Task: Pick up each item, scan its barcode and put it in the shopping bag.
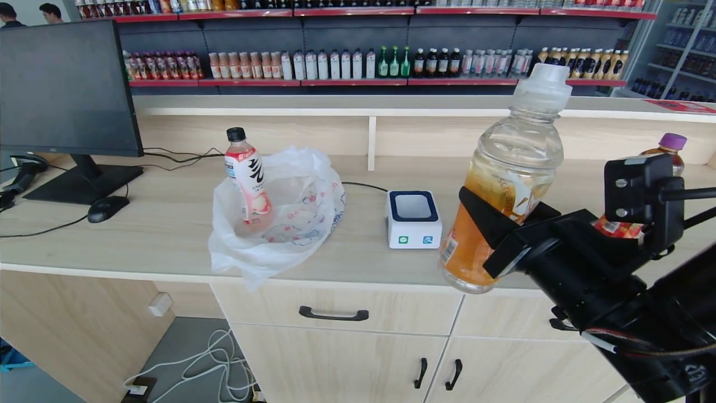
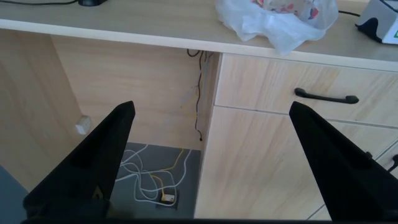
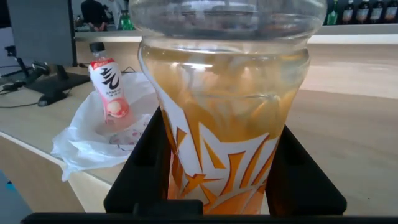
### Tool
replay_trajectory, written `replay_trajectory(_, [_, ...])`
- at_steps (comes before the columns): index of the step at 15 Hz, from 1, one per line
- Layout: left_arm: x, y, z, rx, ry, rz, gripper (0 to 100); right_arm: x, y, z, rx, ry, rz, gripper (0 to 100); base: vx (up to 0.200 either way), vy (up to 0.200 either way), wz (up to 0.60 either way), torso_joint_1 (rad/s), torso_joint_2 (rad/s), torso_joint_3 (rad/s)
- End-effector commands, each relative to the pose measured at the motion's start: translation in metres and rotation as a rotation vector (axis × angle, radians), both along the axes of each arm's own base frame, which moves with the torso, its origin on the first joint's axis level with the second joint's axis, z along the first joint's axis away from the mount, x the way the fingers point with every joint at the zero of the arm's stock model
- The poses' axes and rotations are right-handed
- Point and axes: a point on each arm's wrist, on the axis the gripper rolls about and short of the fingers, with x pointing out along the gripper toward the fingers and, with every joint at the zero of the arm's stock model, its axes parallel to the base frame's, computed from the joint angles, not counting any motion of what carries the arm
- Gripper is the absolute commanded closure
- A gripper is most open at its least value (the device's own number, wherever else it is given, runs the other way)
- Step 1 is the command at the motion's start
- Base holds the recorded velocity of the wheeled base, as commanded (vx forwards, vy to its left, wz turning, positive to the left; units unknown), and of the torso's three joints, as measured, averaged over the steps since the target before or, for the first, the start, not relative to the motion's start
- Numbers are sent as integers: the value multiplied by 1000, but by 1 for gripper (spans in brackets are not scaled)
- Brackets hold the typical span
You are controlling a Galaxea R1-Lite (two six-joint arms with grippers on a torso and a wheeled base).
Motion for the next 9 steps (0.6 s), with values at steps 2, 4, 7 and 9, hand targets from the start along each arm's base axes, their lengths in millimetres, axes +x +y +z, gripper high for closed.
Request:
replay_trajectory(2, [0, 0, 0, 0, -1, 0, 0, 1, 1, 1, 0, -3, -1, 100, 0, 100, 0, 4, 4, -4])
replay_trajectory(4, [0, 0, 0, 0, -1, 0, 0, 2, 2, 2, 5, -7, -1, 100, 0, 0, 0, 0, 0, 0])
replay_trajectory(7, [0, 0, 0, 0, -1, 0, 0, 2, 2, 1, 3, -4, -1, 100, 0, 0, 0, 0, 0, 0])
replay_trajectory(9, [0, 0, 0, 1, -1, 0, 0, 2, 2, 2, 5, -7, -1, 100, 200, 0, 0, 0, 0, 0])
